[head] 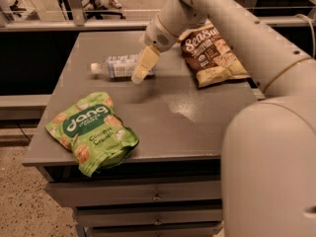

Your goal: Knock blue plastic bottle over

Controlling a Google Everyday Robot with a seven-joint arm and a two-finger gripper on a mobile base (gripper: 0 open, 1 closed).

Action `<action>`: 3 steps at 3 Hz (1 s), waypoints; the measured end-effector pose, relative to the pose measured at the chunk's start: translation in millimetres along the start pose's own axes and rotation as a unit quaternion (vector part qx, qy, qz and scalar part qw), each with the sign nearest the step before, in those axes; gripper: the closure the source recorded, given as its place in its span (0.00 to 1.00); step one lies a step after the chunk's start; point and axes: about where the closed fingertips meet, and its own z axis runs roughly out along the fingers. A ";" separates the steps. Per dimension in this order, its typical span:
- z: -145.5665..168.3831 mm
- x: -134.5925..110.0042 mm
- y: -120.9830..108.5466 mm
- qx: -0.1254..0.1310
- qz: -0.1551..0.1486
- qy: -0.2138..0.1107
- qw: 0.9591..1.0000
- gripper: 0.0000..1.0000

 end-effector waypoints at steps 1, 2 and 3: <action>-45.1 22.4 16.7 0.061 0.039 -0.042 0.996 0.00; -86.2 64.9 24.8 0.133 0.083 -0.075 0.985 0.00; -112.4 97.2 56.3 0.194 0.113 -0.108 0.969 0.00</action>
Offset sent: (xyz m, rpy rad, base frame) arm -0.0541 -0.3057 0.0430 0.3332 -0.4085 -0.8315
